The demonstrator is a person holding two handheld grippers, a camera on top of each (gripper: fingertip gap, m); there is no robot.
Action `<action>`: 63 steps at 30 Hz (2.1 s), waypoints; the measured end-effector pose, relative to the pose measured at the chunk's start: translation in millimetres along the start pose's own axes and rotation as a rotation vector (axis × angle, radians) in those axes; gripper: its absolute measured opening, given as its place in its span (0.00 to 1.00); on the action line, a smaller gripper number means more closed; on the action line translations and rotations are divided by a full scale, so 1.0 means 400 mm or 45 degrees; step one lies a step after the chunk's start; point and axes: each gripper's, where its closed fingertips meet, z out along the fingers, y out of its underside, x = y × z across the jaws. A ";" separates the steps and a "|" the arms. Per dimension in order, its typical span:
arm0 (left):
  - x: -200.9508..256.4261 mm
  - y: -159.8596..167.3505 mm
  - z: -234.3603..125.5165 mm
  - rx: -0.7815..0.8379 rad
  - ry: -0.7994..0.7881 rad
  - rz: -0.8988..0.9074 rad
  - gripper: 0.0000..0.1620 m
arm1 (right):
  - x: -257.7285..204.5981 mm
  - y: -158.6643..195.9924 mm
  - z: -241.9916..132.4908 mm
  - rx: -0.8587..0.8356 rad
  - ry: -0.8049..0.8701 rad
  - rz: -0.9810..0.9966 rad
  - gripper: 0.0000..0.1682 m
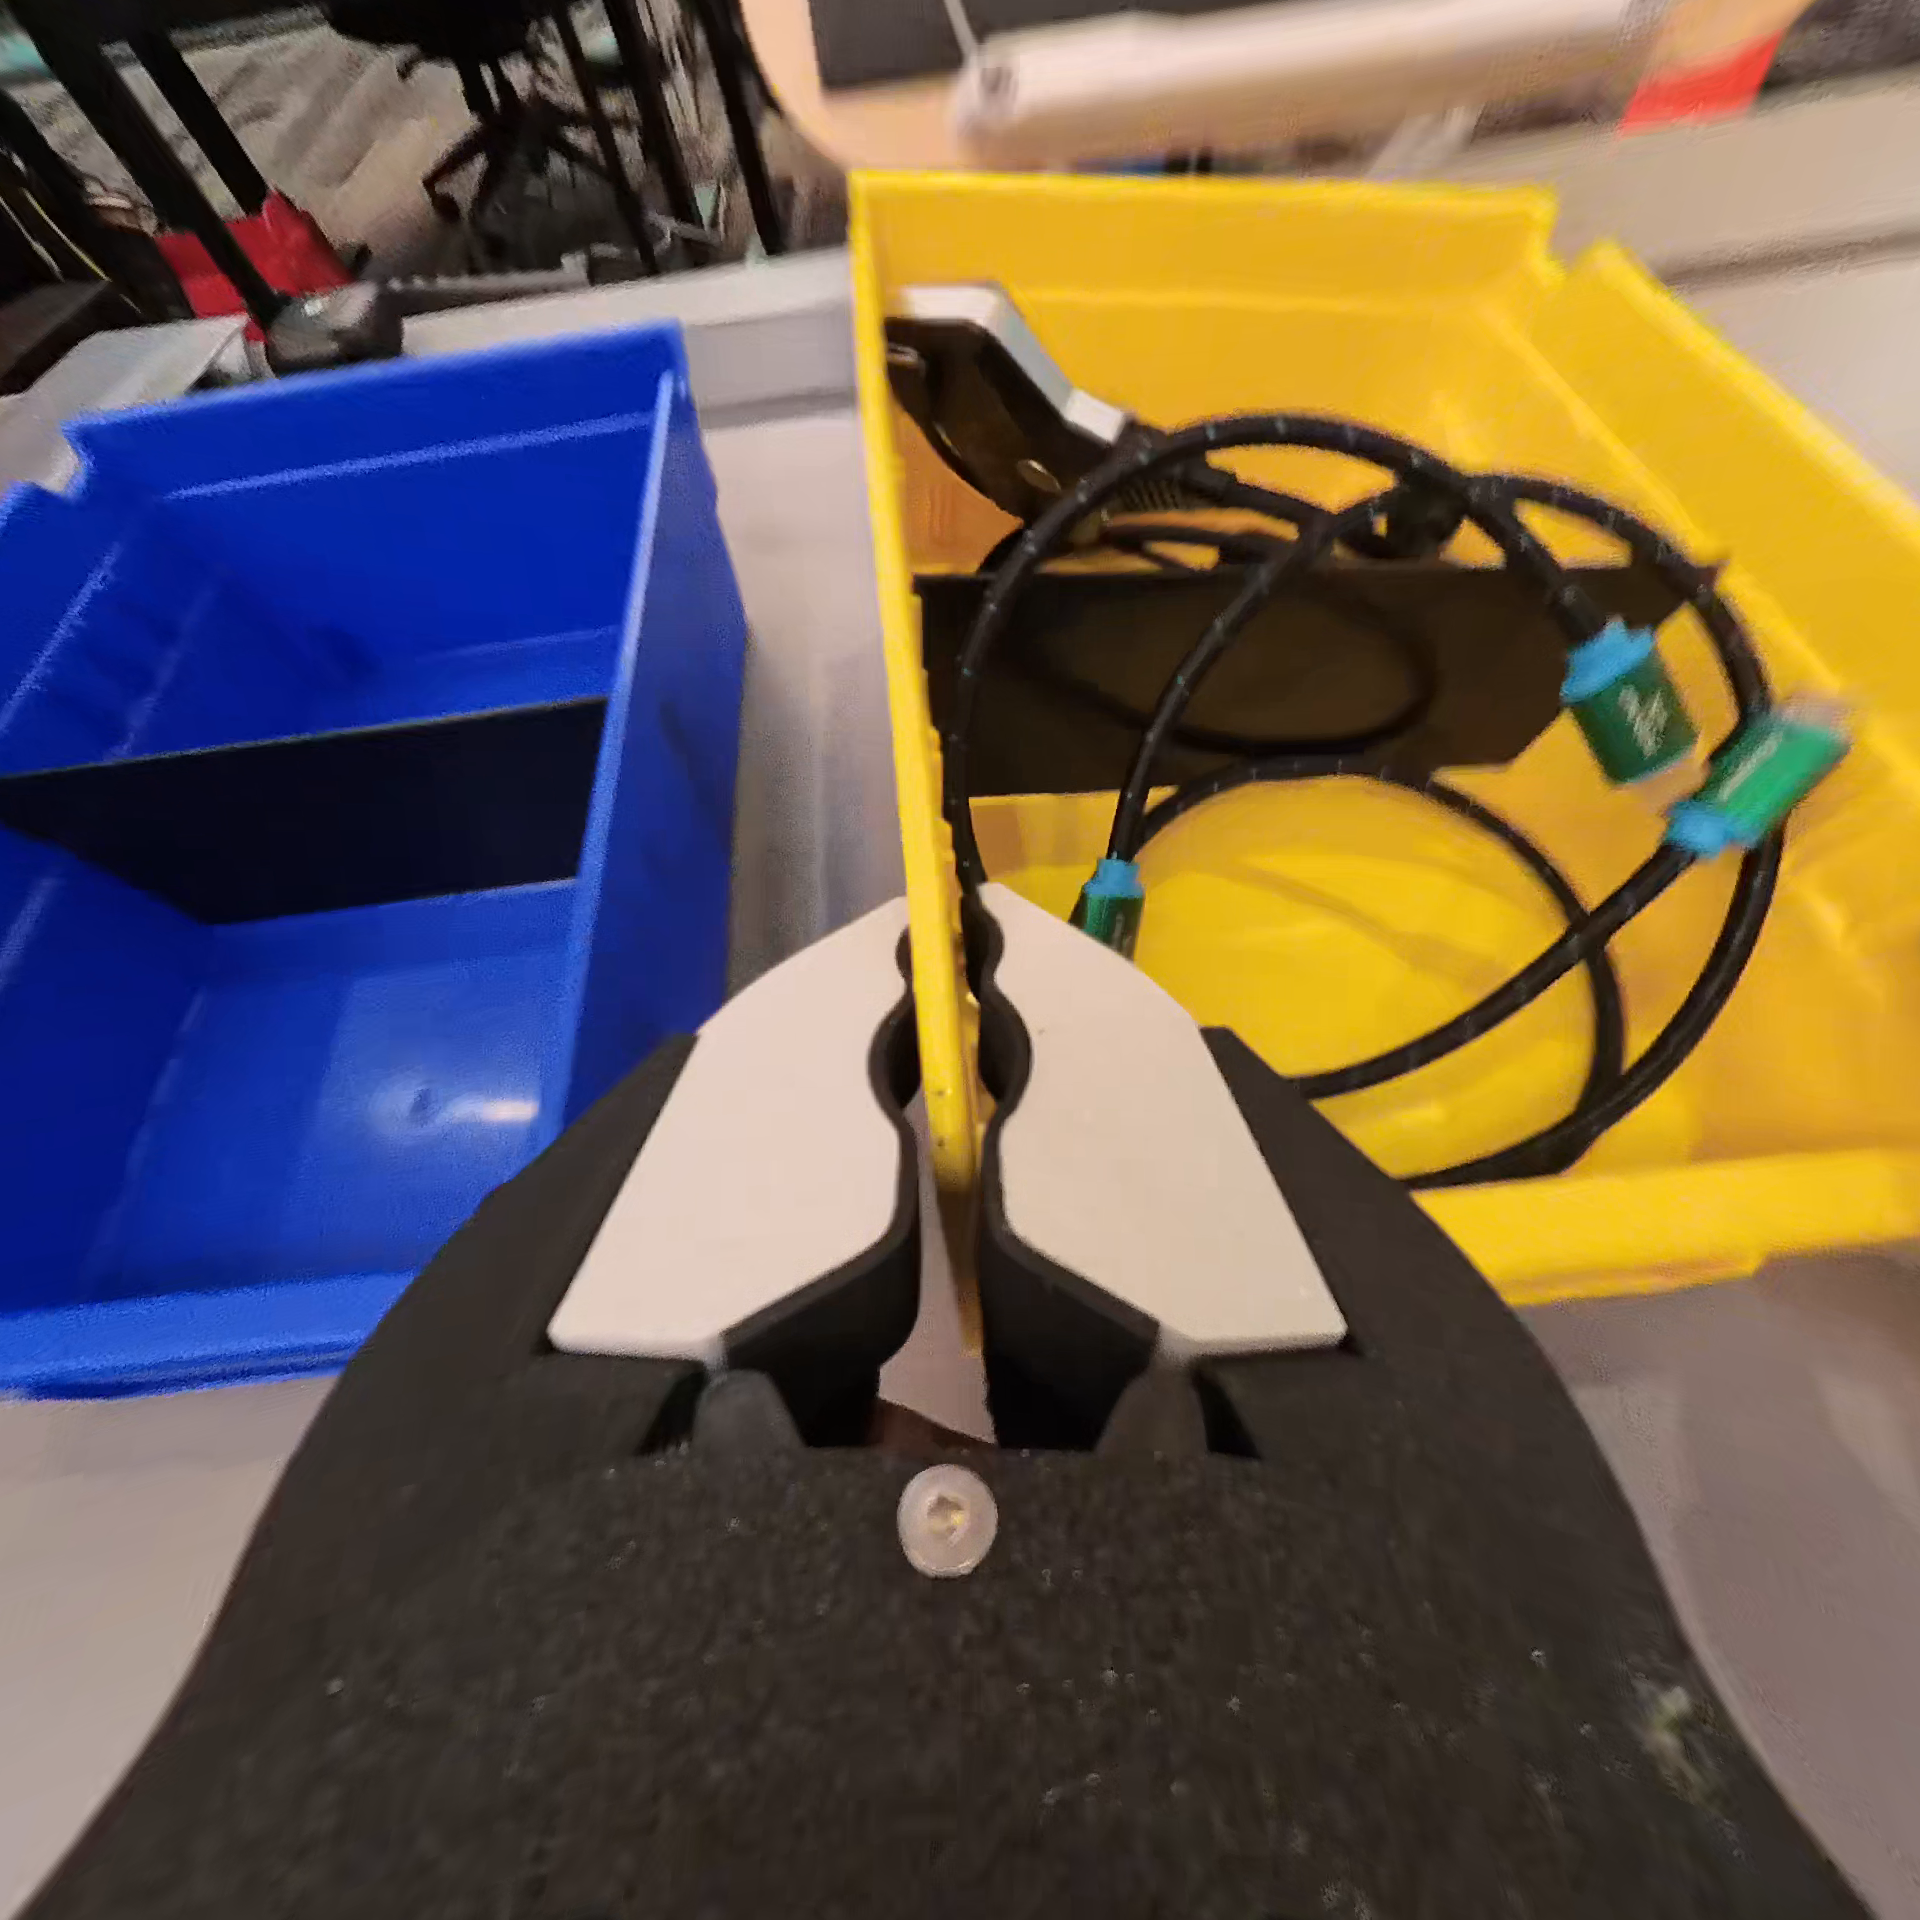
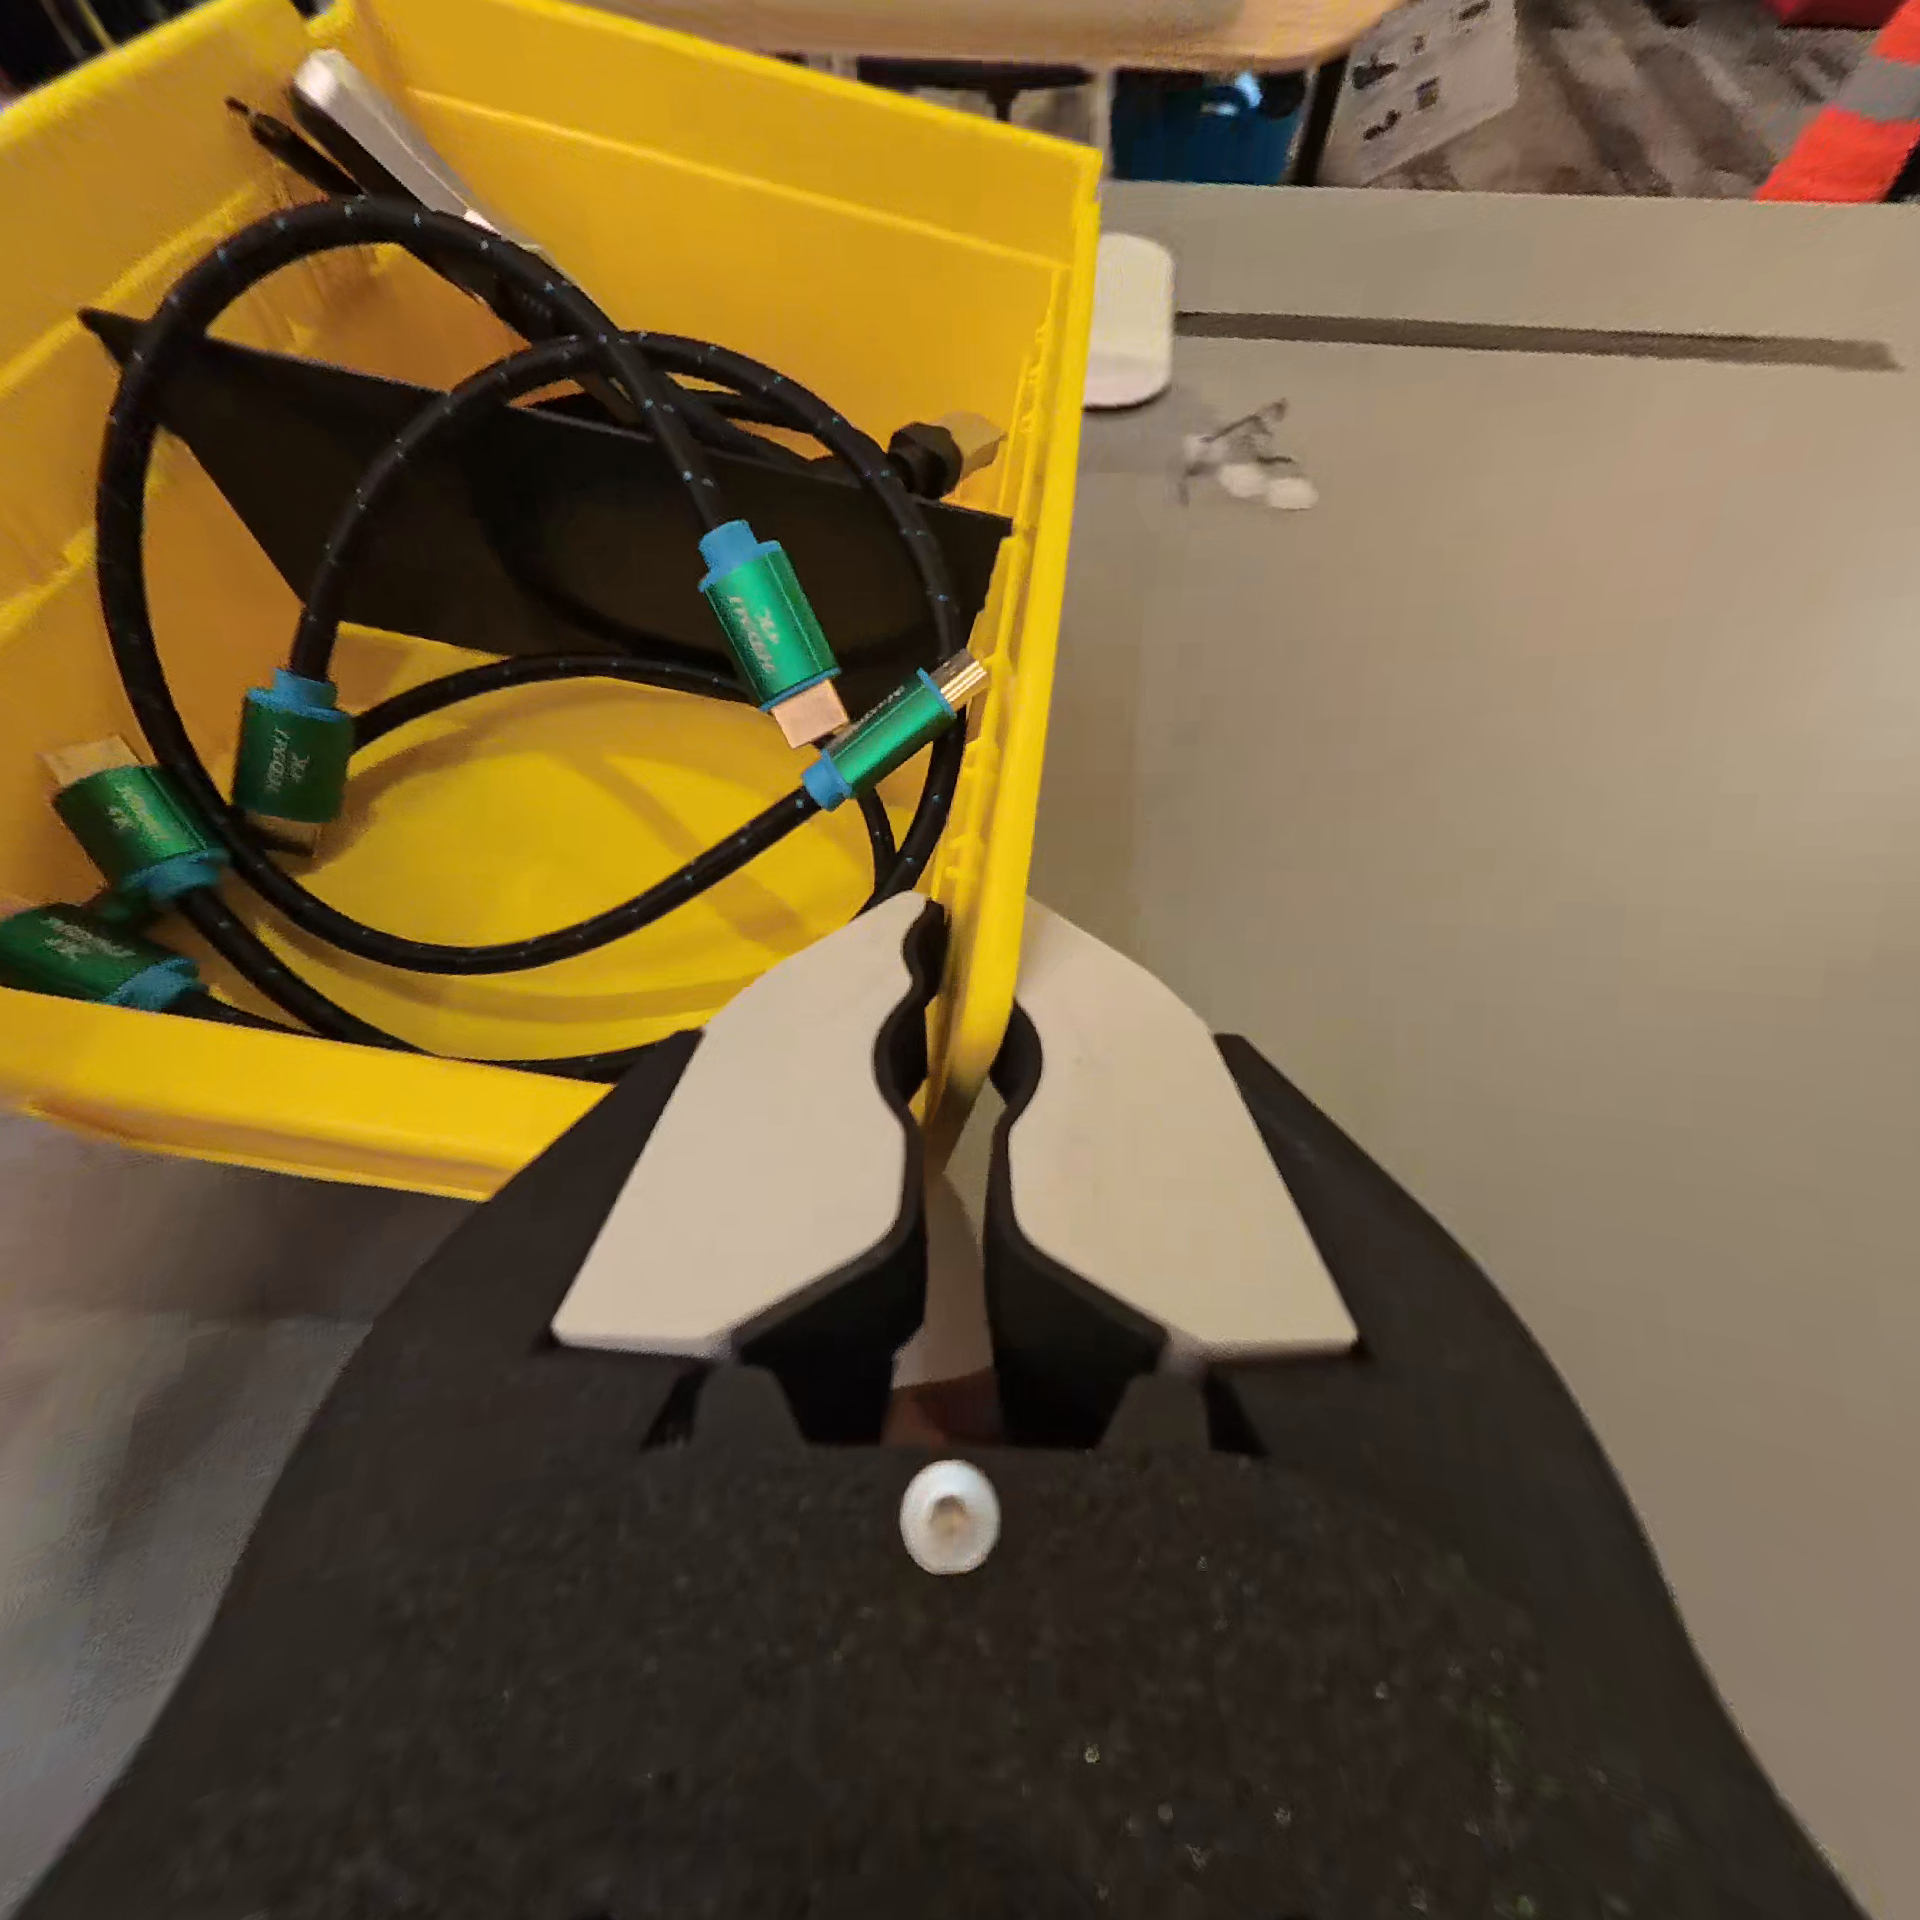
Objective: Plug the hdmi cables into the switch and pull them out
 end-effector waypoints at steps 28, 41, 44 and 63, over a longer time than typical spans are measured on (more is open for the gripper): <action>-0.620 0.226 -0.182 0.054 0.038 -0.272 0.16 | -0.427 0.203 -0.256 0.139 -0.492 -0.574 0.15; -0.637 0.232 -0.057 -0.087 0.024 -0.277 0.02 | -0.673 0.133 -0.130 -0.100 -0.653 -0.279 0.28; -0.613 0.274 -0.140 -0.068 -0.010 -0.289 0.03 | -0.682 0.096 -0.090 -0.046 -0.545 -0.252 0.28; -0.366 -0.102 -0.412 0.366 -0.114 0.025 0.03 | -0.427 -0.276 -0.264 0.430 -0.225 -0.178 0.03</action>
